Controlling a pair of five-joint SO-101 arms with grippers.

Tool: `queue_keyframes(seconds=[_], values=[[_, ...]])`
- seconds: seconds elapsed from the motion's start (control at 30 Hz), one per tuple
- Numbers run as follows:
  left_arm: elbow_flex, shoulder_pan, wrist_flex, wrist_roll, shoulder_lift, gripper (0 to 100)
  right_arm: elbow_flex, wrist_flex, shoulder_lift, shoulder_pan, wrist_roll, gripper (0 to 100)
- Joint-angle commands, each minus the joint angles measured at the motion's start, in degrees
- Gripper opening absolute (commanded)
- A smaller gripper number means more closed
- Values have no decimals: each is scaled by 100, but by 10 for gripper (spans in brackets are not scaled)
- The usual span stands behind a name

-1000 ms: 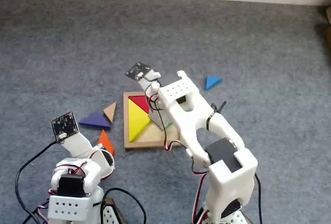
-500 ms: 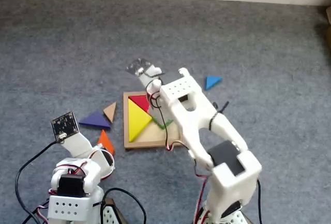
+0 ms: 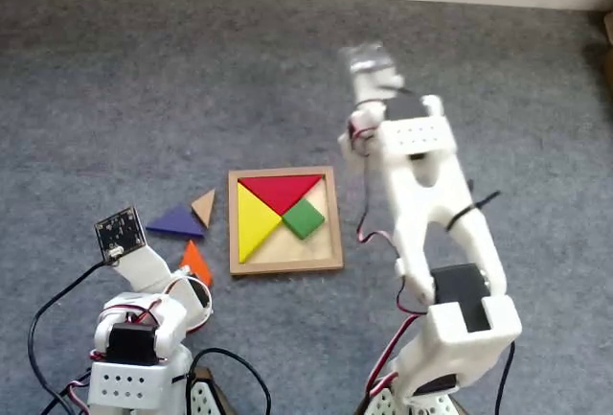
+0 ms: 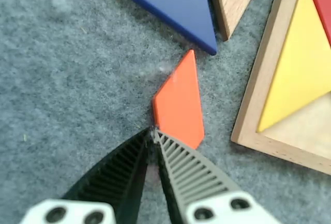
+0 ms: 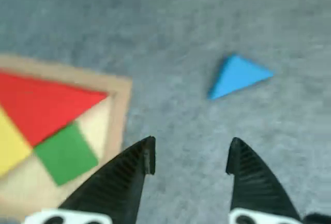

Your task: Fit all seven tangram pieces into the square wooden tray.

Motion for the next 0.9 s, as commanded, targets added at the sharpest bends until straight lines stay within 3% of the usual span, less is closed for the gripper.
queue_keyframes(seconds=[0.0, 0.17, 0.77, 0.87], values=[[127, 110, 202, -9, -303, 6, -444, -514, -295, 391, -193, 235], [127, 110, 202, -9, -303, 6, -954, -655, 497, 655, -299, 236], [127, 110, 202, -9, -303, 6, -5851, 1226, 4163, 541, -457, 238], [127, 110, 202, -9, -303, 6, -6475, 1569, 4602, 541, -853, 238]])
